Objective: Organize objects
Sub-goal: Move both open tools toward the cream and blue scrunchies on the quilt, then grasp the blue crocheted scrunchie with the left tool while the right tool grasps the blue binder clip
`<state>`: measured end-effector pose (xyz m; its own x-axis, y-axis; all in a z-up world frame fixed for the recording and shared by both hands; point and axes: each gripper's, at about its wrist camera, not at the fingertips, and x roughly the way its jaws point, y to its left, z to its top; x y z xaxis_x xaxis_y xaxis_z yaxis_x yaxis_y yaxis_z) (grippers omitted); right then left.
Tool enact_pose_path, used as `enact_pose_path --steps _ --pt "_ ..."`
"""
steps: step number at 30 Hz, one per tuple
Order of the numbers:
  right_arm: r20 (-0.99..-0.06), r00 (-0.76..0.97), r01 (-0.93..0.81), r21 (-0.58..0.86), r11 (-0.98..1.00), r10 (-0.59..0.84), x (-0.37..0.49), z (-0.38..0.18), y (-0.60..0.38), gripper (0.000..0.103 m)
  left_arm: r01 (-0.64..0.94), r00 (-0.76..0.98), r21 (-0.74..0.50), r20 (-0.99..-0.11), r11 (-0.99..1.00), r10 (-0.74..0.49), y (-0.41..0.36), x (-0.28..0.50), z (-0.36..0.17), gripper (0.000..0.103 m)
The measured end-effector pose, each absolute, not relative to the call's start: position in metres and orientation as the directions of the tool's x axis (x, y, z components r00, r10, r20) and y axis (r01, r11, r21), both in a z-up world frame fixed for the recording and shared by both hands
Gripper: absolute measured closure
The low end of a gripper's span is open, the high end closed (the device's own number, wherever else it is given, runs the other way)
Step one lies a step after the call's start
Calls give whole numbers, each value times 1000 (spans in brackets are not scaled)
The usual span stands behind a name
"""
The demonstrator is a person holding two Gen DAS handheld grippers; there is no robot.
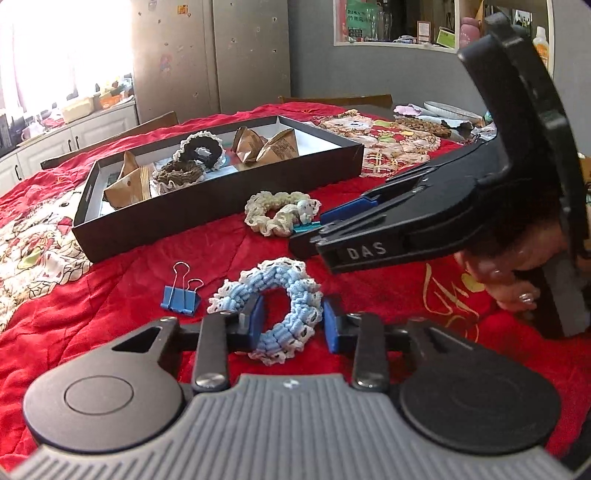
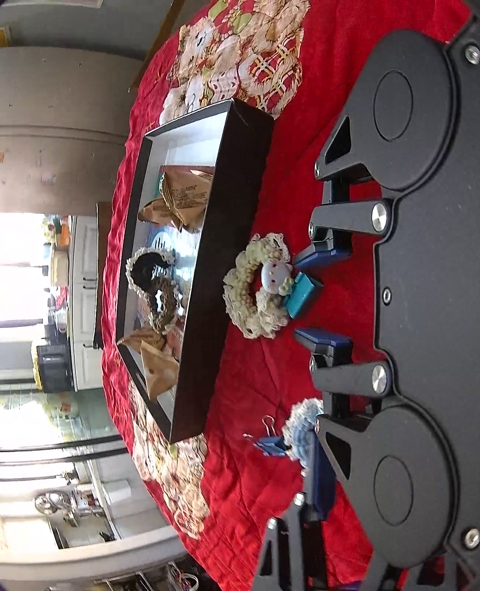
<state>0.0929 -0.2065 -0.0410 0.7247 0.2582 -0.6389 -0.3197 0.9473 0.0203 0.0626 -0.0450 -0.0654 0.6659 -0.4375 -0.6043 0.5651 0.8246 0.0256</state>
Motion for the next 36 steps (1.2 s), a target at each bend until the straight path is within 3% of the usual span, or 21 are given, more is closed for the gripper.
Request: enact_pose_path --steps 4,8,36 --pt "-635 738 -309 -18 951 229 95 -43 -200 69 574 662 22 -602 819 -447 -46 61 -66 75" --pt "-635 739 -310 -24 951 224 94 -43 -199 76 575 660 18 -602 818 -451 -46 61 -65 77" --pt "-617 725 -362 38 931 307 45 -32 -235 77 560 662 -4 -600 828 -450 -46 61 -58 87"
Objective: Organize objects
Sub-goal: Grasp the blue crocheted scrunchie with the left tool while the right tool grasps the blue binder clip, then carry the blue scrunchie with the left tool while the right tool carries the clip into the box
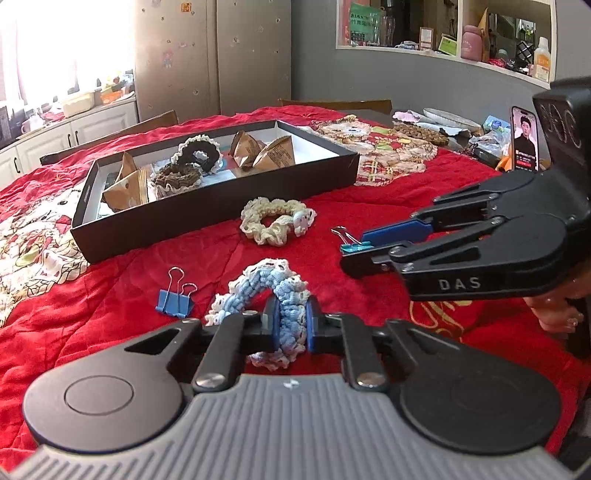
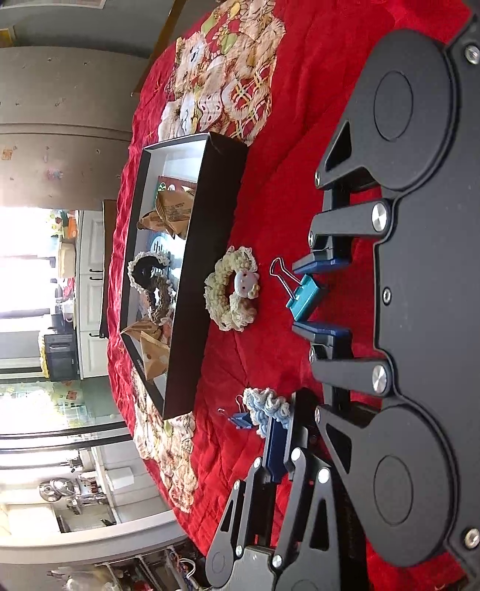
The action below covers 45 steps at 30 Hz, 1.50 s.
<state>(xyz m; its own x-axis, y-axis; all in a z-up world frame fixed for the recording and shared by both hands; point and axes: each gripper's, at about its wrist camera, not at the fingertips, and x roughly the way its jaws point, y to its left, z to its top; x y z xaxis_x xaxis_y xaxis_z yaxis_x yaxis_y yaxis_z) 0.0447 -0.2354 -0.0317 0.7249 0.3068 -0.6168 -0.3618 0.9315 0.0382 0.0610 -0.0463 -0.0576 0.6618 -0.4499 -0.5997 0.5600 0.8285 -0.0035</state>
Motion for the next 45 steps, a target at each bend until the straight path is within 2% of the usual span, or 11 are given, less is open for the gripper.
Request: enact_pose_path --steps 28,38,45 --pt "-513 778 -394 51 918 363 36 14 -243 77 544 729 -9 -490 839 -478 -41 70 -5 87" --pt "-466 802 -409 28 912 374 57 38 -240 77 511 749 -31 -474 859 -463 -41 106 10 87" --pt "-468 805 -416 -7 909 364 90 43 -224 77 467 770 -26 -480 884 -420 -39 148 15 87"
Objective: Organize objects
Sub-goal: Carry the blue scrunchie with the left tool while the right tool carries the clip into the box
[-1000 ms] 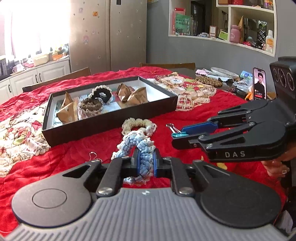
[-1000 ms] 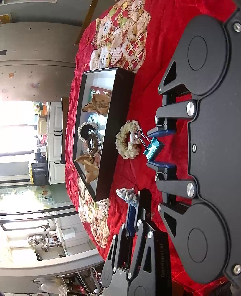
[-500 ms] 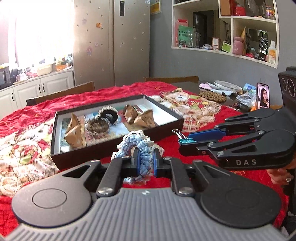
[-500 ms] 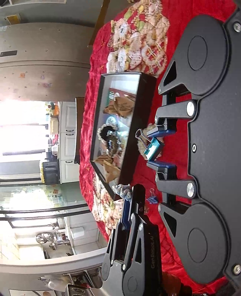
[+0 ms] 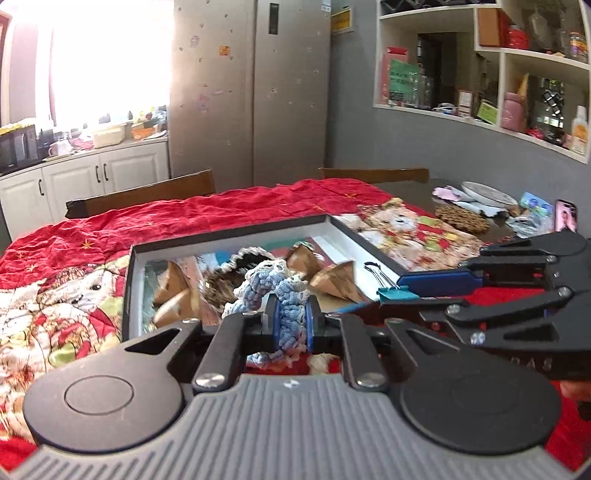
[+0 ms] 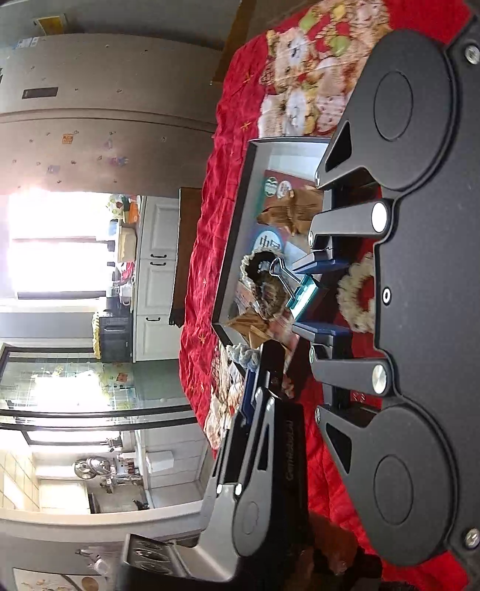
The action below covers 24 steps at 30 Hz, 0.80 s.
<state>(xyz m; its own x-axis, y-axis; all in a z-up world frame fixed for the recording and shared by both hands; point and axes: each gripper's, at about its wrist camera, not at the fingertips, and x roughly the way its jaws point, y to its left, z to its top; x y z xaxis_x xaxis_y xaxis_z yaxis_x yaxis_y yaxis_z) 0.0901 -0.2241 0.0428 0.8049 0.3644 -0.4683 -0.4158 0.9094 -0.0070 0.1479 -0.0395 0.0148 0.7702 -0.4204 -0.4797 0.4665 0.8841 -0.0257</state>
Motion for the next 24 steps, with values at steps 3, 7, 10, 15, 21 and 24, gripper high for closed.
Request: enact_pose_path --steps 3,7,10,15,21,24 --pt "-482 802 -410 -14 912 354 110 38 -217 77 447 779 -17 -484 894 -399 -40 165 14 87" --pt "-501 794 -407 -15 913 345 133 30 -211 77 430 781 -21 -493 902 -384 -40 183 10 87" --pt "-511 792 -401 -24 916 334 144 24 -208 77 422 780 -23 -500 906 -376 -40 195 7 87" --pt "-518 796 -385 -34 922 313 163 15 -205 77 403 783 -20 -510 915 -356 -41 211 0 87" --pt "-523 796 -370 -21 929 305 181 8 -205 77 388 785 -20 -516 921 -342 -41 223 -7 87" --pt "-527 795 -363 -15 932 301 187 4 -207 77 387 782 -16 -523 922 -338 -43 227 -11 87"
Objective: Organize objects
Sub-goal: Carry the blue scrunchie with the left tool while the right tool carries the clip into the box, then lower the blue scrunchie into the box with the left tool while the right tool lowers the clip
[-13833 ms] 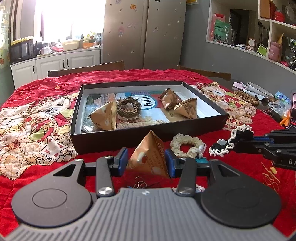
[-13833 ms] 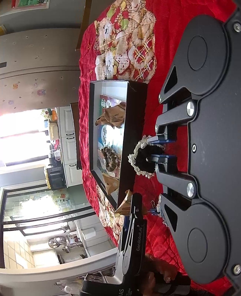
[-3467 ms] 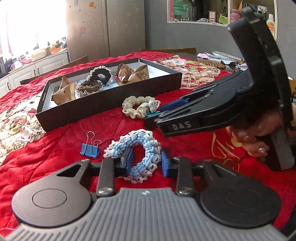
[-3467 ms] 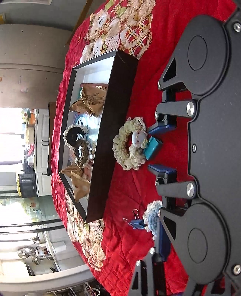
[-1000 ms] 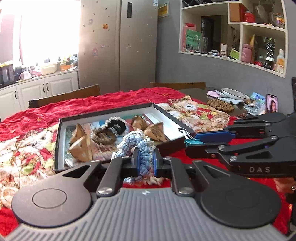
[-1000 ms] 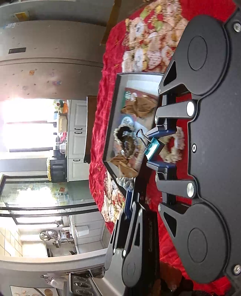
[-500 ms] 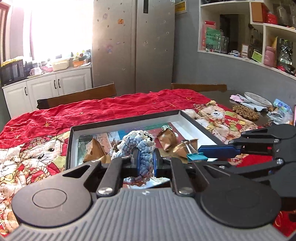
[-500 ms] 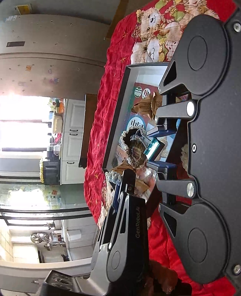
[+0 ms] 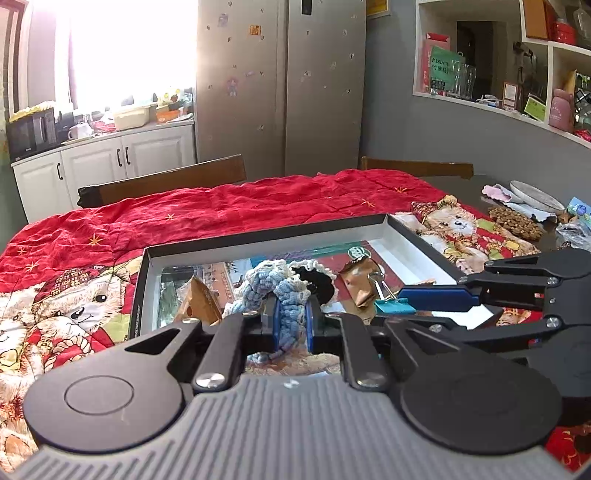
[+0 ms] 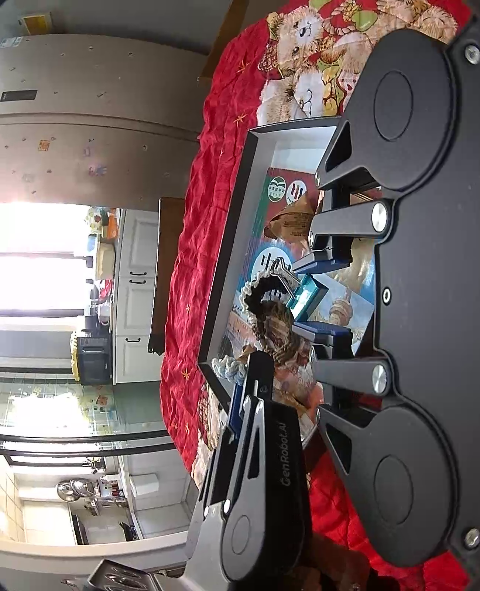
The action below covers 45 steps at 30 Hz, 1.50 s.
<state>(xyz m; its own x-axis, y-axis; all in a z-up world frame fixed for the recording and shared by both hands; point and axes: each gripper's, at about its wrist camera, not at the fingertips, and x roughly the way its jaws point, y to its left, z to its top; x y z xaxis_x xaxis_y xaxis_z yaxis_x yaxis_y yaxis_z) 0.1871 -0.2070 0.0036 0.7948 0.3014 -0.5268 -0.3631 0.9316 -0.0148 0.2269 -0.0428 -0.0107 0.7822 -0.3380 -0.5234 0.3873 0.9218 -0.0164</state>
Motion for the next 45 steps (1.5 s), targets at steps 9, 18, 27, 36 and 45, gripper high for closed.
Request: enact_pose_path --steps 9,18,27,36,45 --pt "-545 785 -348 2 937 293 207 -13 -211 77 386 769 -7 -549 922 -327 -47 239 -24 87" --pt "-579 759 -352 18 936 297 221 -29 -211 77 391 760 21 -571 920 -310 -52 247 -34 87" --pt "-602 744 -348 22 937 290 231 -36 -212 77 409 745 78 -604 909 -283 -63 250 -44 86" --pt "-610 739 -343 26 939 286 236 -37 -211 76 412 752 126 -606 902 -259 -69 249 -48 86" --pt "-616 733 -341 37 939 290 239 -39 -211 76 414 753 137 -606 900 -254 -70 249 -49 84"
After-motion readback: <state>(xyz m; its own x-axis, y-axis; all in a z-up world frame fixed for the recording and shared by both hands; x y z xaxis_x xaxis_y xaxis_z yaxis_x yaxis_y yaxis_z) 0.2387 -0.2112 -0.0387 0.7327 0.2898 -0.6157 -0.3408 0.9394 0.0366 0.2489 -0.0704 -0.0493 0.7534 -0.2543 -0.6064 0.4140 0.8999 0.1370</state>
